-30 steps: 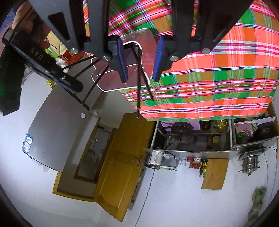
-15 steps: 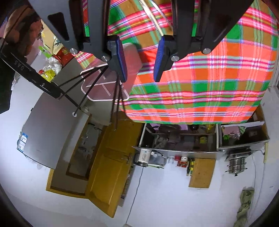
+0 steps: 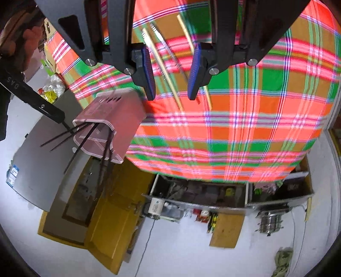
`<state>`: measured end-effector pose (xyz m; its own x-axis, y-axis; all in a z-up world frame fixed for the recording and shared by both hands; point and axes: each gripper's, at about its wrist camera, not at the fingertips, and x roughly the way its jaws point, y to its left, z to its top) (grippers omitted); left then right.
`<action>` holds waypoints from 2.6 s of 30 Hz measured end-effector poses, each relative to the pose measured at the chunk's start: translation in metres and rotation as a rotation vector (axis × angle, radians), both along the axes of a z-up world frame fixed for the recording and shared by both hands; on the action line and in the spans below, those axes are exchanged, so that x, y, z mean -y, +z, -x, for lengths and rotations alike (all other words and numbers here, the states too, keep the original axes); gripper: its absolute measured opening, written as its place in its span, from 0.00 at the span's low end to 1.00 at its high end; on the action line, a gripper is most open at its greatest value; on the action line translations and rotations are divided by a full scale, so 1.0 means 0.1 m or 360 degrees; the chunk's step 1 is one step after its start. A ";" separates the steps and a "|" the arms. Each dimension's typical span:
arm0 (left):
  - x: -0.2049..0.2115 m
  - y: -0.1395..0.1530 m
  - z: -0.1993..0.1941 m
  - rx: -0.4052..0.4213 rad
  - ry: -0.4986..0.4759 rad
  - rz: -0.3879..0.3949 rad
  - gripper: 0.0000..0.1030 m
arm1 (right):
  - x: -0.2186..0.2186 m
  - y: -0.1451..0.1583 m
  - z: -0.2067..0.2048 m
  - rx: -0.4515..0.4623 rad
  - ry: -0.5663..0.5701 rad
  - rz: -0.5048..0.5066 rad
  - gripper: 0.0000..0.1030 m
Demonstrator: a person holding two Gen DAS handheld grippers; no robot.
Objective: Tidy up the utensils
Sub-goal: 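Move both open tools back down to the wooden chopsticks on the cloth, then close the left tool on a wooden chopstick while the right tool grasps another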
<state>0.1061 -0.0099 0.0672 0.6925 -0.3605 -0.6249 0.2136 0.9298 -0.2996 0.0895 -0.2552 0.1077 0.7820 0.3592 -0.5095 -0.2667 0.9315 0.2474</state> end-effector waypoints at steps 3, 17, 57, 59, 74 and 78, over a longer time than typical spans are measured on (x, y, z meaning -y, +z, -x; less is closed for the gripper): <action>-0.05 -0.14 0.02 -0.0048 0.0020 -0.0003 0.32 | -0.07 -0.13 0.02 -0.0041 0.0036 0.0019 0.09; -0.07 -0.68 -0.29 -0.0246 0.0075 -0.0049 0.31 | -0.39 -0.62 -0.13 -0.0210 0.0151 0.0072 0.09; -0.15 -0.89 -0.71 -0.0321 0.0071 -0.0136 0.17 | -1.16 -1.38 -1.06 -0.0527 0.0279 0.0241 0.08; -0.17 -0.90 -0.77 -0.0337 0.0073 -0.0118 0.17 | -1.18 -1.37 -1.11 -0.0530 0.0278 0.0259 0.08; -0.13 -0.88 -0.82 -0.0369 0.0079 -0.0145 0.17 | -1.25 -1.37 -1.23 -0.0553 0.0272 0.0338 0.08; -0.14 -0.88 -0.87 -0.0388 0.0087 -0.0133 0.17 | -1.27 -1.36 -1.24 -0.0559 0.0272 0.0352 0.08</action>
<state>0.1930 0.0043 -0.0209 0.5346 -0.2668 -0.8019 0.0934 0.9617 -0.2577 0.2136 -0.1284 -0.0286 0.4870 0.3206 -0.8125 -0.3566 0.9221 0.1501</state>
